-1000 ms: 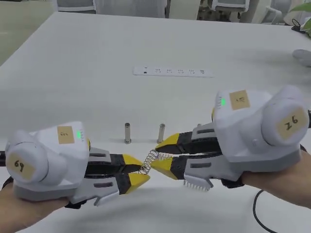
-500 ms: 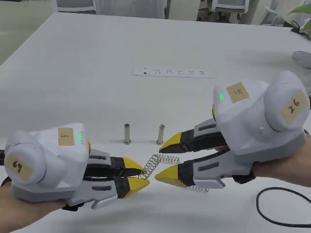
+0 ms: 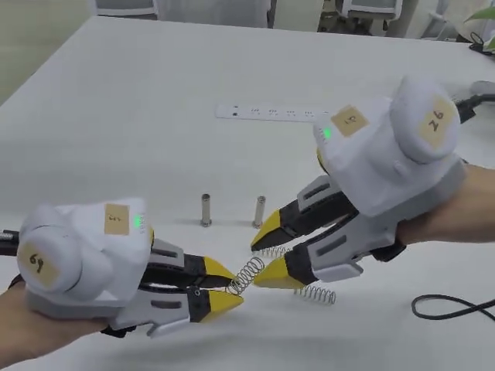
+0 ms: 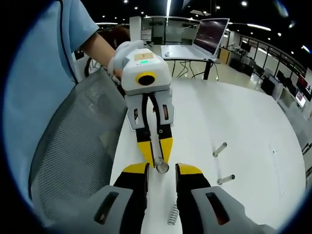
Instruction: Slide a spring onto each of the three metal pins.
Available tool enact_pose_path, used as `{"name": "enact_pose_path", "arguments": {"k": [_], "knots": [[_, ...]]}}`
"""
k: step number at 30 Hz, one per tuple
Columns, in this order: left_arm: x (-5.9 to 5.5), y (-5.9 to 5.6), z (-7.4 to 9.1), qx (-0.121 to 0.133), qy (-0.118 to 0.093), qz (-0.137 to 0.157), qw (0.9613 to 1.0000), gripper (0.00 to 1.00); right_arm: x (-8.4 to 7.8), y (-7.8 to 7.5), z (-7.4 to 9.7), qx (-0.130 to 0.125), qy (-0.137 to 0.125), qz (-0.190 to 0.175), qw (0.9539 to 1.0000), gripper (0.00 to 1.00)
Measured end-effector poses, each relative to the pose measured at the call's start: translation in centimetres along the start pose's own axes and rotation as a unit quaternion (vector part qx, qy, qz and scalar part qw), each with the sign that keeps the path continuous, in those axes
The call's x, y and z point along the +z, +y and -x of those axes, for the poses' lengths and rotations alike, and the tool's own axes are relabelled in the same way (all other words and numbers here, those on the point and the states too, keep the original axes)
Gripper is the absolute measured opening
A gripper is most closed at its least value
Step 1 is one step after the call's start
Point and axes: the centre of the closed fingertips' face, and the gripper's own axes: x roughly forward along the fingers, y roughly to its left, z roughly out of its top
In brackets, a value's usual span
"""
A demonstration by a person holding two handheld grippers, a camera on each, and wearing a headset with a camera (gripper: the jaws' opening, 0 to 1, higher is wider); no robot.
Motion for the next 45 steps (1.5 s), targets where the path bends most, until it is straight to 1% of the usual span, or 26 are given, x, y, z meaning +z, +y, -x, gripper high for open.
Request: {"name": "enact_pose_path", "arguments": {"k": [5,7,8,10,16,19,28,39,42,45], "knots": [[0.0,-0.1,-0.1,-0.005,0.002,-0.002,1.0000,0.01,-0.2,0.2,-0.4,0.025,0.020,0.014,0.9994,0.18],[0.0,-0.1,-0.1,-0.006,0.002,-0.002,1.0000,0.01,-0.3,0.2,-0.5,0.029,0.026,0.017,0.9991,0.17],[0.0,-0.1,-0.1,-0.006,0.003,-0.002,1.0000,0.01,-0.4,0.3,-0.5,0.035,0.028,0.018,0.9988,0.16],[0.0,-0.2,-0.1,-0.007,0.002,-0.001,1.0000,0.01,-0.4,0.2,-0.6,0.037,0.029,0.017,0.9988,0.15],[0.1,-0.2,-0.2,-0.007,0.001,0.000,1.0000,0.01,-0.6,0.5,-1.2,0.054,0.043,0.026,0.9973,0.14],[0.1,-0.2,-0.2,-0.007,0.000,0.001,1.0000,0.01,-0.9,0.5,-1.4,0.057,0.050,0.029,0.9967,0.13],[0.2,-0.3,-0.2,-0.010,0.001,0.001,1.0000,0.01,-1.0,0.5,-1.8,0.065,0.053,0.031,0.9960,0.09],[0.3,-0.4,-0.2,-0.010,0.001,0.005,0.9999,0.01,-1.4,0.5,-2.0,0.067,0.061,0.035,0.9952,0.09],[0.2,-0.4,-0.2,-0.010,0.001,0.007,0.9999,0.01,-1.4,0.5,-2.1,0.067,0.060,0.039,0.9951,0.09],[0.2,-0.3,-0.2,-0.009,0.002,0.008,0.9999,0.02,-1.3,0.5,-2.1,0.066,0.056,0.035,0.9956,0.08]]}}
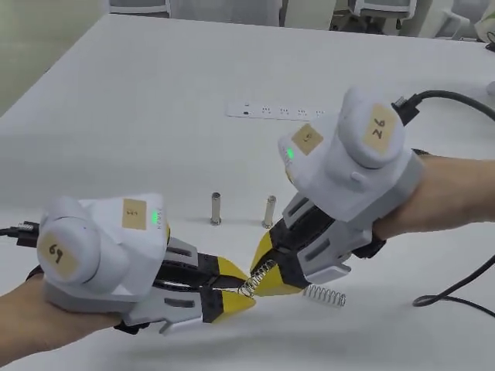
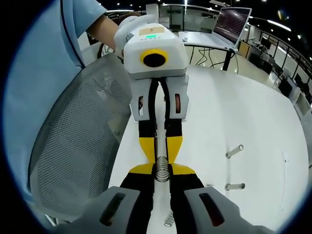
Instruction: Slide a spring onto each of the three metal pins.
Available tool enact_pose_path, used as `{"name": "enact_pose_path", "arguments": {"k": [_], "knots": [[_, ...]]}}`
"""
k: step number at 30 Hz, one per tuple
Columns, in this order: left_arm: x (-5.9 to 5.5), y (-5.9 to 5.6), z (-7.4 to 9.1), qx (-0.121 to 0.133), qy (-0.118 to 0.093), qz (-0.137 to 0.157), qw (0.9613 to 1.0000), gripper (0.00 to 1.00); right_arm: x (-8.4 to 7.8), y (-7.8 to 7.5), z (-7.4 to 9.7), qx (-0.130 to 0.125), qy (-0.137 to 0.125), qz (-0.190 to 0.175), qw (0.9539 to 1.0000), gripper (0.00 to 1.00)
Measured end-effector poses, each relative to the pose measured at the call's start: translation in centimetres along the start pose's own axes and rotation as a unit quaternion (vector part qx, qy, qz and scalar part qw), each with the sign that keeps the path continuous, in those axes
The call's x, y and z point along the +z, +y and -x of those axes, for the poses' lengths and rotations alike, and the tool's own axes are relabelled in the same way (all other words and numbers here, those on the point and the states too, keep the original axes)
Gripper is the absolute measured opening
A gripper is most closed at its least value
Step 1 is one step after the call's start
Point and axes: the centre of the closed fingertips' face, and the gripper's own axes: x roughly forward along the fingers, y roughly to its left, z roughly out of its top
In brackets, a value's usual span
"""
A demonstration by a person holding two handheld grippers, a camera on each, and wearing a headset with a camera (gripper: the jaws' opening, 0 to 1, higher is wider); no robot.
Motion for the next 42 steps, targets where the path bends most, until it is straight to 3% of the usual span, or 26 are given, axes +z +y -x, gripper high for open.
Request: {"name": "enact_pose_path", "arguments": {"k": [26,31,38,42], "knots": [[0.13,0.01,-0.08,0.002,-0.012,0.022,0.9997,0.03,-0.13,-0.01,0.15,0.001,0.007,-0.019,0.9998,0.07],[0.17,0.05,0.01,0.004,-0.015,0.028,0.9995,0.09,-0.13,0.07,0.12,0.004,0.009,-0.019,0.9998,0.07],[-0.49,0.43,0.30,0.023,-0.010,0.047,0.9986,0.33,-0.22,-0.12,0.12,0.003,0.015,-0.017,0.9997,0.07],[-0.62,0.54,0.70,0.030,-0.016,0.063,0.9975,0.38,-0.09,-0.30,0.15,0.002,0.014,-0.017,0.9998,0.07]]}}
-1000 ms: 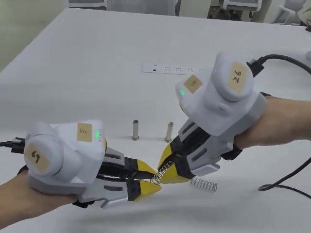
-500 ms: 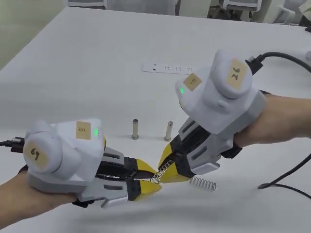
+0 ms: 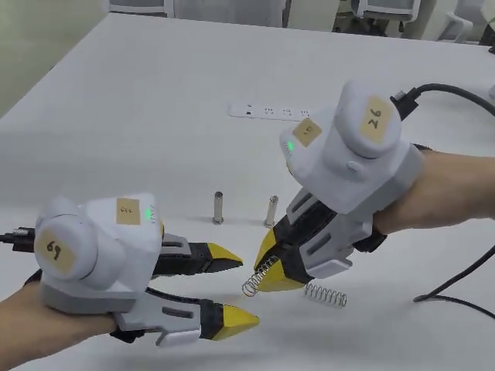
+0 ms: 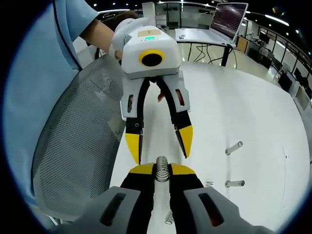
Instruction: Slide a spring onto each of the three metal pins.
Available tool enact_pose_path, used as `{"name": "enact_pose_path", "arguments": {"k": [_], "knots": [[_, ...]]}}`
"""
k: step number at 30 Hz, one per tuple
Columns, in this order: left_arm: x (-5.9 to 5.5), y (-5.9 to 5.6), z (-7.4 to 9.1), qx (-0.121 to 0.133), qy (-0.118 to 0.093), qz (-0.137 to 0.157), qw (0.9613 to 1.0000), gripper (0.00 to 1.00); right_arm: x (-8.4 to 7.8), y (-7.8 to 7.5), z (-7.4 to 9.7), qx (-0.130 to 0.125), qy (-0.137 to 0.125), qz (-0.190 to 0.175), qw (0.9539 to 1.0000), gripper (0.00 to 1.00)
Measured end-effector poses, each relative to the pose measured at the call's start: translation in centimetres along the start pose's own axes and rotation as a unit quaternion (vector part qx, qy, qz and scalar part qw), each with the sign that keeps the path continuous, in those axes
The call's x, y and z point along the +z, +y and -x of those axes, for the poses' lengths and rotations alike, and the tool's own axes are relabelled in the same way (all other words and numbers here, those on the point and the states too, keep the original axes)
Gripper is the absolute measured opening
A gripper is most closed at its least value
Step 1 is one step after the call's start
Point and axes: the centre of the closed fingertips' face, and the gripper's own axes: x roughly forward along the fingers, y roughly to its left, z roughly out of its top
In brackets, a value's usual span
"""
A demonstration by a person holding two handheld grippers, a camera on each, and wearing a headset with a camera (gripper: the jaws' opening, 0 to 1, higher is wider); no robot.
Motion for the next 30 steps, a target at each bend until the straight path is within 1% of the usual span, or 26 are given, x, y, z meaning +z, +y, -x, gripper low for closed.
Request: {"name": "enact_pose_path", "arguments": {"k": [1,2,4,5,7,9,14,16,17,19,20,22,25,27,30], "knots": [[-0.1,0.3,0.1,0.009,0.001,0.003,1.0000,0.41,0.0,-0.1,0.0,0.000,0.002,0.001,1.0000,0.07],[-0.2,0.4,0.2,0.011,0.002,0.007,0.9999,0.46,0.0,-0.1,0.0,0.000,0.003,0.002,1.0000,0.08],[-0.2,0.5,0.4,0.015,-0.004,0.008,0.9998,0.46,0.0,-0.2,0.0,0.000,0.003,0.002,1.0000,0.08],[-0.2,0.5,0.5,0.016,-0.004,0.014,0.9998,0.46,0.0,-0.2,0.0,0.001,0.003,0.002,1.0000,0.08],[0.0,0.7,0.6,0.024,-0.009,0.018,0.9995,0.49,0.0,-0.2,0.0,0.001,0.004,0.003,1.0000,0.08],[-0.1,0.9,0.7,0.029,-0.008,0.022,0.9993,0.55,0.0,-0.2,0.0,0.001,0.006,0.004,1.0000,0.08],[0.1,1.2,0.8,0.039,-0.016,0.032,0.9986,0.68,-0.1,-0.2,0.0,0.003,0.008,0.005,0.9999,0.08],[0.0,1.3,0.9,0.043,-0.014,0.035,0.9983,0.73,-0.1,-0.3,0.0,0.004,0.010,0.006,0.9999,0.08],[0.0,1.3,0.9,0.045,-0.014,0.041,0.9980,0.78,-0.1,-0.3,0.0,0.004,0.011,0.005,0.9999,0.08],[-0.1,1.5,1.0,0.050,-0.014,0.044,0.9977,0.84,-0.1,-0.3,0.0,0.005,0.011,0.006,0.9999,0.08],[-0.1,1.5,1.0,0.052,-0.014,0.044,0.9976,0.86,0.0,-0.3,0.0,0.005,0.011,0.006,0.9999,0.08],[-0.2,1.5,1.1,0.053,-0.013,0.053,0.9971,0.90,0.0,-0.3,0.0,0.006,0.013,0.007,0.9999,0.08],[-0.4,1.7,1.2,0.061,-0.012,0.057,0.9965,0.95,0.0,-0.3,-0.1,0.007,0.017,0.008,0.9998,0.08],[-0.5,1.8,1.3,0.063,-0.011,0.059,0.9962,0.96,0.1,-0.3,-0.1,0.009,0.019,0.009,0.9997,0.08],[-0.5,2.0,1.5,0.070,-0.015,0.067,0.9952,0.98,0.2,-0.3,-0.1,0.010,0.022,0.010,0.9997,0.08]]}}
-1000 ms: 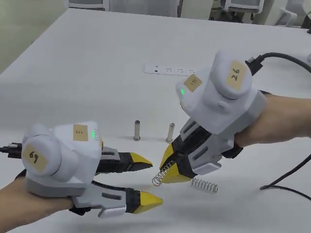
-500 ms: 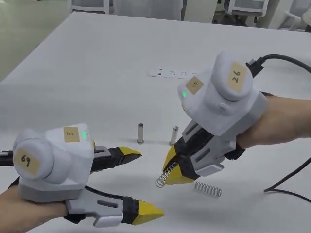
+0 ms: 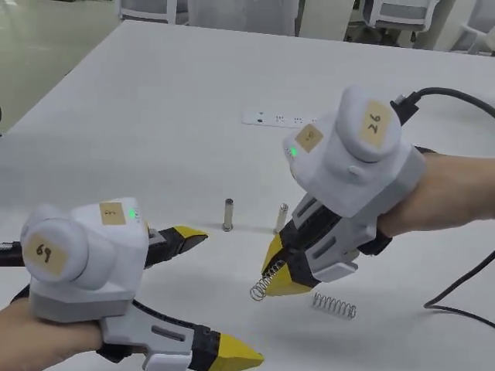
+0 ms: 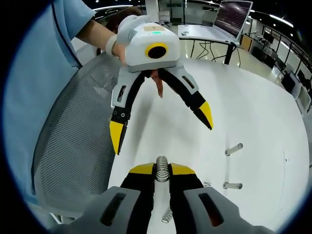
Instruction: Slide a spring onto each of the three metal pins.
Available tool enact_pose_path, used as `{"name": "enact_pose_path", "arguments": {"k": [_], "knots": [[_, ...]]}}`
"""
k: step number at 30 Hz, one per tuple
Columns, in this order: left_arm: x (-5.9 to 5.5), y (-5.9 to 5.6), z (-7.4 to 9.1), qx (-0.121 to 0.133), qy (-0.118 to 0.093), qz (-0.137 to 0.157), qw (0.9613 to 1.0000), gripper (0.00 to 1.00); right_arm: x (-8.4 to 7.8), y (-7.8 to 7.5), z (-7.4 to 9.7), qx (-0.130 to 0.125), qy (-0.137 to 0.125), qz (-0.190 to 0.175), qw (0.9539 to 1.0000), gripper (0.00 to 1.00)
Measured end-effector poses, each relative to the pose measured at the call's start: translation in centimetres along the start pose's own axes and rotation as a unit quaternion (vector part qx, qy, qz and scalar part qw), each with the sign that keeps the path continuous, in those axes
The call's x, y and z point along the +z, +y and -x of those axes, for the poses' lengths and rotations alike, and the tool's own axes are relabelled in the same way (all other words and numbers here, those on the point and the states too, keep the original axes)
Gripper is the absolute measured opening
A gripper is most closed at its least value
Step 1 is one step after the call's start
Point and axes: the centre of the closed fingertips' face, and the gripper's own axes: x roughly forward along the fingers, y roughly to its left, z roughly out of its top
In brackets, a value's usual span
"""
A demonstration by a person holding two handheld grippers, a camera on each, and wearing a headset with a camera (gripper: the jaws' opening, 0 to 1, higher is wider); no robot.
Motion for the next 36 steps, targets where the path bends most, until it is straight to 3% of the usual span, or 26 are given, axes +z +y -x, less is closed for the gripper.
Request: {"name": "enact_pose_path", "arguments": {"k": [9,17,36], "knots": [[-0.3,1.0,0.7,0.025,-0.003,0.015,0.9996,0.98,0.2,-0.5,0.2,0.003,0.014,0.008,0.9999,0.08],[-1.0,1.9,1.4,0.046,0.001,0.026,0.9986,0.98,0.5,-1.9,0.8,-0.005,0.025,0.015,0.9996,0.08],[-2.4,3.0,2.4,0.076,0.006,0.037,0.9964,0.98,2.0,-8.3,2.8,-0.046,0.069,0.047,0.9954,0.08]]}}
